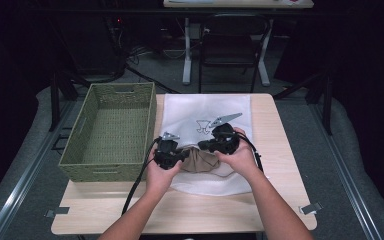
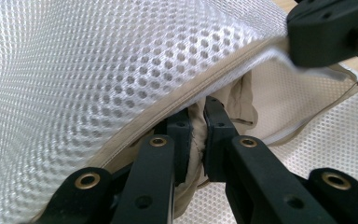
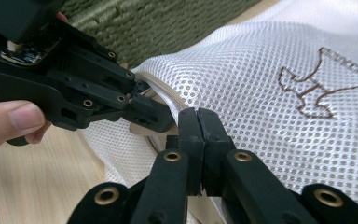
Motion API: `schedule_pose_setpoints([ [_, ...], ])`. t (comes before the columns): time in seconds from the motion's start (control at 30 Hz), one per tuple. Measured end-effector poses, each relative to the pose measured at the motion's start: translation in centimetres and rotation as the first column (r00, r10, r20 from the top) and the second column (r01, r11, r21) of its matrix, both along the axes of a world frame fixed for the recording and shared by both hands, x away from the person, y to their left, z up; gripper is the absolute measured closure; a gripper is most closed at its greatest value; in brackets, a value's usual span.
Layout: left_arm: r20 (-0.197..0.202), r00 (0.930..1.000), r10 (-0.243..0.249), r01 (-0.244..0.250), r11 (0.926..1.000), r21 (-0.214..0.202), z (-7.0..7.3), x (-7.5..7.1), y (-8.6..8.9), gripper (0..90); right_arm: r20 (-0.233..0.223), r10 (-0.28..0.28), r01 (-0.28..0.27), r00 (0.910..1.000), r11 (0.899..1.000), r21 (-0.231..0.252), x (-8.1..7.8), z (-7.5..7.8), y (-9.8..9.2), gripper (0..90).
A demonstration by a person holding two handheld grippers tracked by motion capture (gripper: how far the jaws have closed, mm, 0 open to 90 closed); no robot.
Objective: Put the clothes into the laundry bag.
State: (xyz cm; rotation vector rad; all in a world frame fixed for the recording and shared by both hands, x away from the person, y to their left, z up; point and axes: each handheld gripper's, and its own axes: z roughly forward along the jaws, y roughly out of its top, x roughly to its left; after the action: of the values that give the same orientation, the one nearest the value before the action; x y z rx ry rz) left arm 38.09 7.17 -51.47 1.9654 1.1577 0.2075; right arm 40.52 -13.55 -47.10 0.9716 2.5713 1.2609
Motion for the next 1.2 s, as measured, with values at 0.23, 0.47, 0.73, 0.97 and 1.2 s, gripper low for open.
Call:
schedule_pose_setpoints([
  [0.23, -0.015, 0.9998, 0.01, -0.009, 0.9999, 0.006, -1.4, 0.0, 0.2, 77.7, -0.006, 0.013, -0.014, 0.9999, 0.995, -0.099, 0.0, -2.2, 1.7, 89.2],
  [0.47, -0.043, 0.9981, 0.045, -0.046, 0.9985, -0.03, -2.2, 0.3, 1.2, 78.3, -0.043, 0.017, -0.02, 0.9989, 0.997, -0.068, 0.5, -2.7, 1.2, 89.7],
  [0.73, -0.052, 0.9976, 0.047, -0.049, 0.9977, -0.046, -1.9, 0.5, 1.5, 86.7, -0.042, 0.021, -0.024, 0.9989, 0.998, -0.066, 0.4, -2.6, 1.1, 89.8],
  [0.97, -0.05, 0.998, 0.04, -0.042, 0.9983, -0.04, -1.5, 0.7, 1.6, 87.5, -0.028, 0.024, -0.025, 0.9993, 0.999, -0.036, 0.3, -1.7, 0.6, 89.8],
  [1.2, -0.043, 0.9984, 0.037, -0.039, 0.9982, -0.046, -1.0, 0.9, 1.6, 87.7, -0.033, 0.011, -0.011, 0.9994, 1.0, 0.0, 0.1, -0.9, 0.1, 89.7],
])
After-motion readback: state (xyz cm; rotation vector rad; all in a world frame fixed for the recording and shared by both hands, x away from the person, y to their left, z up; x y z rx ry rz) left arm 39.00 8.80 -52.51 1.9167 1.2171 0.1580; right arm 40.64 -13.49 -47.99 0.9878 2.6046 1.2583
